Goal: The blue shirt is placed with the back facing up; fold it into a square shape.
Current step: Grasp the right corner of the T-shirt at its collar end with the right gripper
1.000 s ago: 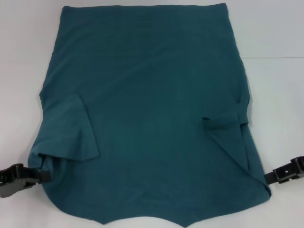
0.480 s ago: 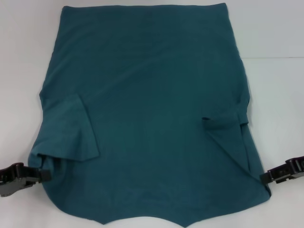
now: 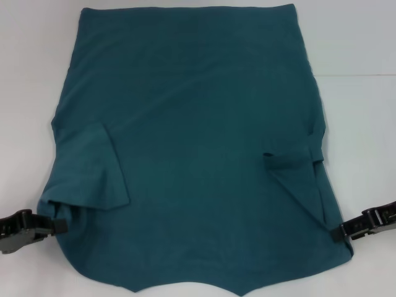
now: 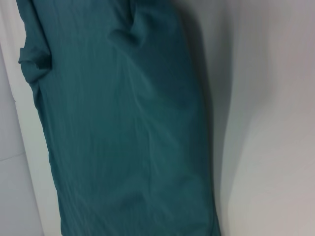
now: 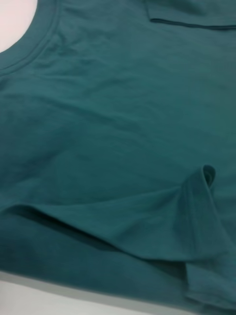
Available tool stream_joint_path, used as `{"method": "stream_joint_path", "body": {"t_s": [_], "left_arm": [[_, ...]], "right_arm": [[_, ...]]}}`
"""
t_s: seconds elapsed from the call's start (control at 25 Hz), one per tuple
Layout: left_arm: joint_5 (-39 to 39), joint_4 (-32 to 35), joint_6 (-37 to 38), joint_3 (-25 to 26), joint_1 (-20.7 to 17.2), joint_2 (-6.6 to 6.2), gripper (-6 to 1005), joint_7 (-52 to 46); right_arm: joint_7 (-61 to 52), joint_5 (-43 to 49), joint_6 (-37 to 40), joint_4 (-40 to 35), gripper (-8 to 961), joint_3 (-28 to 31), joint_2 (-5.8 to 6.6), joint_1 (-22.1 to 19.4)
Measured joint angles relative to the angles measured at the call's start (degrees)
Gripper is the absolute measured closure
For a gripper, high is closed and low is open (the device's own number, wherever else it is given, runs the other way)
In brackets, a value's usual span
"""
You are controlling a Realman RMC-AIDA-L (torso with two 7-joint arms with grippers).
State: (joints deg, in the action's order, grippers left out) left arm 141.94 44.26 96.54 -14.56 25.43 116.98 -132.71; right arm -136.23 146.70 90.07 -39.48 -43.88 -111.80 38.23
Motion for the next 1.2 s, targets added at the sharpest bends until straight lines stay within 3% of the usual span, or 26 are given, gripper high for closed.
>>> {"method": "stream_joint_path", "body": {"t_s": [0.76, 1.2], "left_arm": [[0.0, -0.1, -0.3, 0.0, 0.1, 0.00, 993, -0.5], [0.0, -0.6, -0.6, 0.0, 0.5, -0.08, 993, -0.5]], "right_arm": [[0.0, -0.2, -1.7, 1.5, 339, -2.8, -2.17, 2.7], [0.0, -0.3, -1.2, 1.6, 364, -2.8, -2.59, 3.3]]}}
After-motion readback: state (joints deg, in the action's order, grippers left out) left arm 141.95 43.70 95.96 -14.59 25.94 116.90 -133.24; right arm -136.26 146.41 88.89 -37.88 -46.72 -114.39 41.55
